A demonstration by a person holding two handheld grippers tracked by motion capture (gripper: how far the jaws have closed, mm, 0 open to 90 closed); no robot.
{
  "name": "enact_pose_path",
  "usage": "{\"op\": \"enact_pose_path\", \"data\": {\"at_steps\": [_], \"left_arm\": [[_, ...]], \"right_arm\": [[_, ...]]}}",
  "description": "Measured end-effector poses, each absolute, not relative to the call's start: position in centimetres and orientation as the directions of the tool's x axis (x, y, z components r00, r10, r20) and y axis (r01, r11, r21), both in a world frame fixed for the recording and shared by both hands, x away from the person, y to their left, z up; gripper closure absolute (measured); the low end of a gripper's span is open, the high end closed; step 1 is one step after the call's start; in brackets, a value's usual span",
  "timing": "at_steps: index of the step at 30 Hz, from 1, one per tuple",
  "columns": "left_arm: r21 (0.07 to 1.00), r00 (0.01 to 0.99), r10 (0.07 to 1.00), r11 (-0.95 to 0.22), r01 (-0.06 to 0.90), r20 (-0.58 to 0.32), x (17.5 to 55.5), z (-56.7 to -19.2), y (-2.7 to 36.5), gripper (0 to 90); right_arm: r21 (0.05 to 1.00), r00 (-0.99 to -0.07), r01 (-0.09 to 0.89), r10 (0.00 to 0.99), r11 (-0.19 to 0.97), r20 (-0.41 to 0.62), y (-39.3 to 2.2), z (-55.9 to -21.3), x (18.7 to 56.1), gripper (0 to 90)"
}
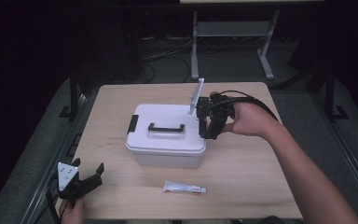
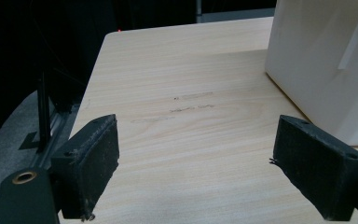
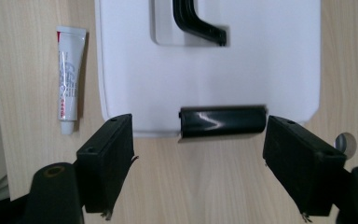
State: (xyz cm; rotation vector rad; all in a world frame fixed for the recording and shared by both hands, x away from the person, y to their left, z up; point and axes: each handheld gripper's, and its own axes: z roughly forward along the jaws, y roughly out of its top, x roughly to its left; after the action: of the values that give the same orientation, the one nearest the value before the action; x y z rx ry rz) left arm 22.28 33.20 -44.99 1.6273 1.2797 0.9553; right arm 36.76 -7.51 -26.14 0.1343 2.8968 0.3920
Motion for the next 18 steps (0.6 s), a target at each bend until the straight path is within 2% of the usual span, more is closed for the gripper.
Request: {"op": "enact_pose_path", "data": {"at_steps": [11, 18], "left_arm": [[0.929, 0.185, 0.980, -0.136, 0.344, 0.074, 22.3, -45.0, 33.3, 13.5], [0.932, 0.181, 0.981, -0.128, 0.339, 0.069, 22.3, -44.9, 33.3, 13.5]], "right_arm": [[0.253, -0.975, 0.030, 0.084, 0.967, -0.204, -4.4, -25.8, 37.1, 27.5], [0.242, -0.977, 0.014, 0.065, 0.970, -0.203, -2.4, -26.0, 37.2, 32.3]]}}
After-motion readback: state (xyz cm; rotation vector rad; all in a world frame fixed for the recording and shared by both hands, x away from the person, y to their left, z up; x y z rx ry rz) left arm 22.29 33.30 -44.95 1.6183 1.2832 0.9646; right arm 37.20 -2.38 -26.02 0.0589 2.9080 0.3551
